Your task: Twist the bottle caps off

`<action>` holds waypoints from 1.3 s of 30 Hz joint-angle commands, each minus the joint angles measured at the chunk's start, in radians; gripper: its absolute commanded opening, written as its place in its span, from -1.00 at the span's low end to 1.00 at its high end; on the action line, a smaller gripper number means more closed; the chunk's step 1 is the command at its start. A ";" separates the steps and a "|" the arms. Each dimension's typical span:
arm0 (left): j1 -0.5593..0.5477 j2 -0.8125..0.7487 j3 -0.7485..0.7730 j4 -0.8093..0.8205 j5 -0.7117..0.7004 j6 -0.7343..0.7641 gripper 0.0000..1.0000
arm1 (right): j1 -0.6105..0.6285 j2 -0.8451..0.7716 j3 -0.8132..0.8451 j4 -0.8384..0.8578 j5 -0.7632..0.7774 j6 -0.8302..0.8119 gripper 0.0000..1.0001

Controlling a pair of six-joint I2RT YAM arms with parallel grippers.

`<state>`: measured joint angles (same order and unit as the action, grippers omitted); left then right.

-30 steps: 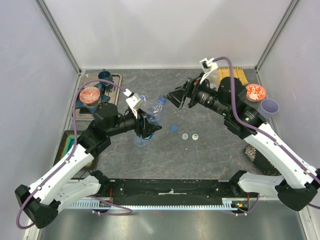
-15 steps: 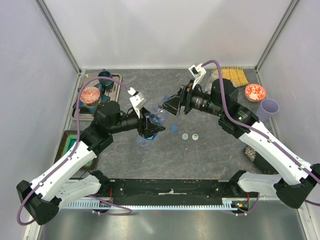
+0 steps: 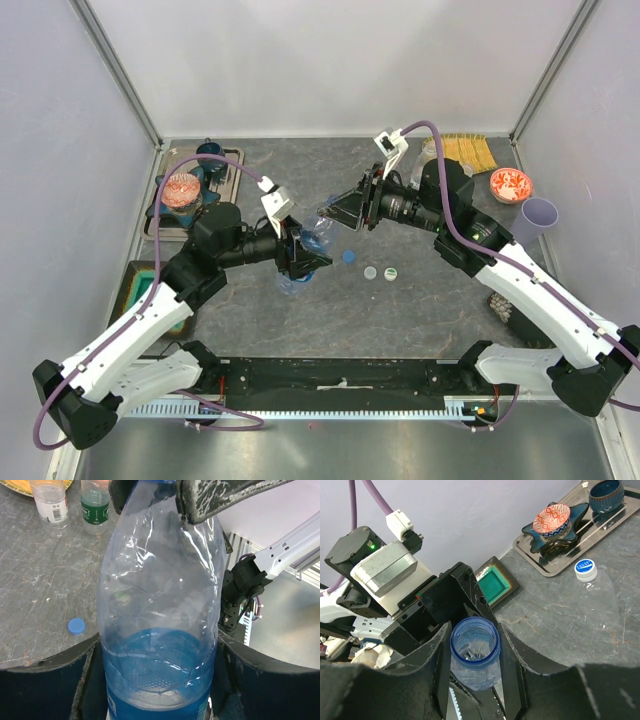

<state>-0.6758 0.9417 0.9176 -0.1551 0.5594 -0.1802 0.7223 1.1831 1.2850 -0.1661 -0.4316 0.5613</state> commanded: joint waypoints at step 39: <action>-0.004 -0.400 -0.071 -0.267 -0.704 -0.028 0.99 | -0.155 0.800 0.424 0.215 1.222 -0.313 -1.00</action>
<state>-0.6804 0.5339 0.8650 -0.4675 -0.1471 -0.2020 0.5827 1.9442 1.6547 -0.0071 0.7692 0.2604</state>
